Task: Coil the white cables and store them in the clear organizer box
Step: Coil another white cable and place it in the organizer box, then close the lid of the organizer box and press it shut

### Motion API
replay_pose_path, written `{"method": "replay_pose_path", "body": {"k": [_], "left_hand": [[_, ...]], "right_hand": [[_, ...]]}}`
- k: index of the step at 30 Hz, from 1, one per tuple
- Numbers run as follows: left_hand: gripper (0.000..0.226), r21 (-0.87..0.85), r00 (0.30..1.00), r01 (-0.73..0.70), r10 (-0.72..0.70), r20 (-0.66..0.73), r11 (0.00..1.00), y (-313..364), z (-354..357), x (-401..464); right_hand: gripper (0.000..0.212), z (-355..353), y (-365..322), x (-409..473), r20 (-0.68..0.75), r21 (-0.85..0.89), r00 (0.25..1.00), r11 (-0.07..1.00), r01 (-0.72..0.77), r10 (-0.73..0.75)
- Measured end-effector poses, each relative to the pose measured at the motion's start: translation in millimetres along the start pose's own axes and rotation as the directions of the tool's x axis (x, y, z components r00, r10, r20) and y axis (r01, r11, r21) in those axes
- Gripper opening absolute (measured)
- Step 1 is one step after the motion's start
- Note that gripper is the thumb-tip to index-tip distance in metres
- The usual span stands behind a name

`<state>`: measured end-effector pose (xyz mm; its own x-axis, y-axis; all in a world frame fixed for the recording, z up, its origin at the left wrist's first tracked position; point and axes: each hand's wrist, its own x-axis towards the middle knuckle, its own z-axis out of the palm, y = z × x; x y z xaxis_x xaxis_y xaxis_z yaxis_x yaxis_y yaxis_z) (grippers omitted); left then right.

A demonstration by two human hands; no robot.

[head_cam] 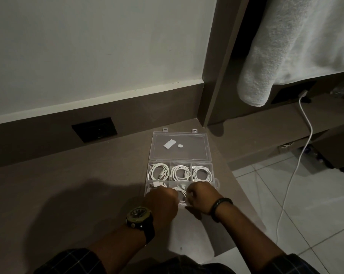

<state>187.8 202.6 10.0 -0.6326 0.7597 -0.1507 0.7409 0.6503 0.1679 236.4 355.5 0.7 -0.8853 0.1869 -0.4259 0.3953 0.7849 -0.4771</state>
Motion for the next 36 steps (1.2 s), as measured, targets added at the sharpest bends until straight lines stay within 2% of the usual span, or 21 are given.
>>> {"method": "replay_pose_path", "body": {"k": [2,4,6,9,11,13,15,16,19,21,22,24,25,27,29,30,32,33,34,35,36], "left_hand": [[0.018,0.050,0.999,-0.010,0.009,0.031,0.999,-0.4,-2.9,0.8],[0.012,0.106,0.996,-0.094,0.093,0.013,0.990,4.7,-13.9,-2.4],[0.025,0.136,0.989,-0.149,0.149,0.013,0.979,7.1,-16.8,-4.1],[0.030,0.079,0.990,-0.131,0.134,-0.035,0.988,-1.2,-4.8,2.7],[0.024,0.132,0.986,-0.152,0.159,-0.046,0.979,-1.8,1.1,8.5],[0.012,0.163,0.981,-0.165,0.179,-0.075,0.973,1.1,4.1,14.3],[0.018,0.194,0.971,-0.180,0.206,-0.120,0.964,4.0,13.2,21.0],[0.020,0.219,0.978,-0.148,0.175,-0.109,0.964,7.0,13.3,23.6],[0.014,0.165,0.997,0.008,-0.021,0.077,0.986,8.1,11.9,32.1],[0.021,0.150,0.988,0.030,-0.052,0.147,0.988,1.5,8.0,40.3],[0.022,0.110,0.989,-0.008,-0.008,0.148,0.994,-3.9,1.3,41.2],[0.024,0.037,0.980,-0.201,0.200,0.022,0.979,-13.4,-14.0,39.9],[0.023,-0.008,0.961,-0.256,0.254,-0.109,0.967,-19.8,-16.3,37.6],[0.019,-0.249,0.976,-0.205,0.178,-0.126,0.947,-29.9,-22.2,37.0],[0.019,-0.381,0.979,-0.172,0.114,-0.171,0.908,-40.9,-26.4,45.7],[0.017,-0.430,0.982,-0.109,0.030,-0.187,0.896,-49.4,-26.1,50.9],[0.021,-0.516,0.960,0.129,-0.238,-0.151,0.847,-68.5,-27.6,67.2],[0.033,-0.544,0.909,0.279,-0.400,-0.116,0.791,-77.5,-28.6,75.2],[0.049,-0.585,0.852,0.412,-0.523,-0.025,0.699,-86.1,-27.8,81.7],[0.062,-0.652,0.814,0.477,-0.575,0.076,0.589,-94.3,-24.9,89.2],[0.071,-0.727,0.806,0.493,-0.565,0.175,0.478,-99.1,-25.2,94.7]], "right_hand": [[0.019,2.8,1.4,-0.6,-0.022,0.003,1.000,1.000,-0.003,0.004],[0.020,6.8,1.5,-3.0,-0.062,-0.004,0.998,1.000,-0.009,0.009],[0.018,10.3,0.8,-5.3,-0.123,-0.048,0.992,0.999,-0.008,0.002],[0.021,14.7,-1.3,-7.9,-0.177,-0.113,0.984,0.994,-0.001,-0.019],[0.024,16.7,-1.5,-8.5,-0.191,-0.132,0.981,0.991,0.012,-0.037],[0.023,15.8,1.3,-9.4,-0.223,-0.071,0.974,0.997,0.010,-0.026],[0.020,13.2,4.7,-9.3,-0.247,-0.023,0.969,1.000,0.002,-0.008],[0.019,11.9,5.4,-9.2,-0.240,-0.012,0.971,1.000,0.006,-0.009],[0.015,9.2,5.6,-7.5,-0.223,0.035,0.975,0.999,0.027,-0.018],[0.016,4.6,7.9,-5.5,-0.254,0.153,0.967,0.988,0.038,0.002],[0.015,0.5,9.9,-3.8,-0.289,0.211,0.957,0.977,0.039,0.024],[0.014,-10.4,16.0,2.3,-0.376,0.292,0.925,0.955,0.055,0.062],[0.014,-16.5,18.9,6.6,-0.405,0.333,0.910,0.941,0.055,0.090],[0.012,-28.4,23.0,16.7,-0.435,0.405,0.887,0.914,0.036,0.158],[0.010,-38.0,28.5,31.5,-0.460,0.426,0.858,0.905,-0.011,0.227],[0.018,-41.8,31.2,39.4,-0.468,0.421,0.840,0.905,-0.063,0.276],[0.037,-48.4,38.2,54.4,-0.438,0.454,0.809,0.873,-0.179,0.393],[0.043,-51.1,41.6,61.0,-0.397,0.489,0.800,0.841,-0.230,0.450],[0.046,-53.1,44.7,66.2,-0.348,0.529,0.800,0.807,-0.264,0.490],[0.046,-54.7,47.3,70.8,-0.294,0.584,0.804,0.763,-0.277,0.517],[0.044,-55.2,48.6,74.2,-0.241,0.655,0.808,0.705,-0.273,0.537]]}}
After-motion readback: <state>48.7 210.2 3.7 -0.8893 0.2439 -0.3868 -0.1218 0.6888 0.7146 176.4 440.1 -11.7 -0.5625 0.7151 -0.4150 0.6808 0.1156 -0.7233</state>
